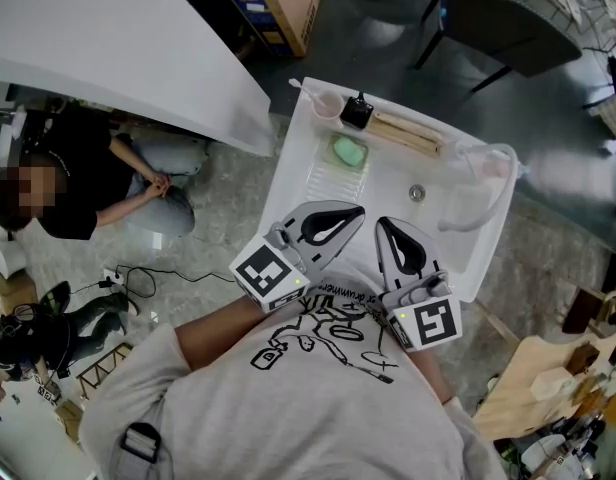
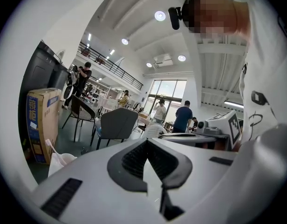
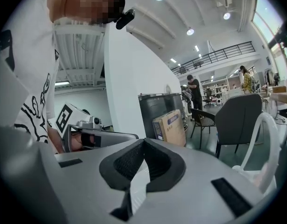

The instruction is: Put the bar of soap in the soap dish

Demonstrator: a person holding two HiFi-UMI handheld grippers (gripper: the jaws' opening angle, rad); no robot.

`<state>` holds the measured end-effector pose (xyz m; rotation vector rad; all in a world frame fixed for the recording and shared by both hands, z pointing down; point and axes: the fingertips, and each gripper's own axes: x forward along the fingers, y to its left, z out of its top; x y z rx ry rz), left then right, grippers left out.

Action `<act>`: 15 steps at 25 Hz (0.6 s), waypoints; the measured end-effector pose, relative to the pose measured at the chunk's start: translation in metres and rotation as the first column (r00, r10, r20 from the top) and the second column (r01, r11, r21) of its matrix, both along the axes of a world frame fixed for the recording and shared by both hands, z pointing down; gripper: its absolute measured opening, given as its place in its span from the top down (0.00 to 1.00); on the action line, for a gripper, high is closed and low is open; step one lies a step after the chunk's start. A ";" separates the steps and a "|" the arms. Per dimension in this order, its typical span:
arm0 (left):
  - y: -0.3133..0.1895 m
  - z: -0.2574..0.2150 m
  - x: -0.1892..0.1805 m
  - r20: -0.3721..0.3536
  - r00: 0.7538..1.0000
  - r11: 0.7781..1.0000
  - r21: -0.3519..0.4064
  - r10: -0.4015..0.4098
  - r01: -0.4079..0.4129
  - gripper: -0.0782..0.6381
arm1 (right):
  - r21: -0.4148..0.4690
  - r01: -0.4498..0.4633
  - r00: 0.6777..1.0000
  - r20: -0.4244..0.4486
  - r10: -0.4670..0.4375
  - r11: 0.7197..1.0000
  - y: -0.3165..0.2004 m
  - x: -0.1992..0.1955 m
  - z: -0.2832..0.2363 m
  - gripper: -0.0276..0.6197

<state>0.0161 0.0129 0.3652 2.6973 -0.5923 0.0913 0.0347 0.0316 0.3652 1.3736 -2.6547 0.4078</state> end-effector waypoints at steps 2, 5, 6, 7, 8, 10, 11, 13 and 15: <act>0.000 0.001 -0.001 0.002 1.000 1.000 -0.003 -0.004 0.004 0.89 | 0.003 0.008 1.000 -0.006 -0.008 1.000 0.000 -0.004 0.000 0.92; 0.000 0.004 -0.002 0.005 1.000 1.000 -0.007 -0.010 0.010 0.89 | 0.020 -0.013 1.000 0.015 0.013 1.000 -0.003 -0.006 -0.005 0.92; 0.000 0.005 -0.003 0.007 1.000 1.000 -0.007 -0.012 0.012 0.89 | 0.023 -0.012 1.000 0.012 0.011 1.000 -0.003 -0.006 -0.004 0.92; 0.001 0.006 -0.003 0.008 1.000 1.000 -0.006 -0.012 0.012 0.89 | 0.023 -0.004 1.000 0.003 0.004 1.000 -0.002 -0.005 -0.003 0.92; 0.002 0.008 -0.004 0.009 1.000 1.000 -0.005 -0.013 0.013 0.89 | 0.020 0.003 1.000 -0.007 -0.003 1.000 -0.001 -0.005 -0.002 0.92; 0.002 0.008 -0.004 0.010 1.000 1.000 -0.006 -0.016 0.016 0.89 | 0.015 0.010 1.000 -0.011 -0.009 1.000 0.000 -0.005 0.000 0.92; 0.003 0.008 -0.005 0.011 1.000 1.000 -0.007 -0.017 0.017 0.89 | 0.017 0.012 1.000 -0.008 -0.012 1.000 0.001 -0.006 0.000 0.92; 0.004 0.007 -0.005 0.014 1.000 1.000 -0.007 -0.018 0.019 0.89 | 0.019 0.012 1.000 0.002 -0.012 1.000 0.002 -0.006 -0.001 0.92; 0.005 0.006 -0.006 0.016 1.000 1.000 -0.008 -0.022 0.022 0.89 | 0.022 0.009 1.000 0.011 -0.009 1.000 0.002 -0.007 -0.004 0.92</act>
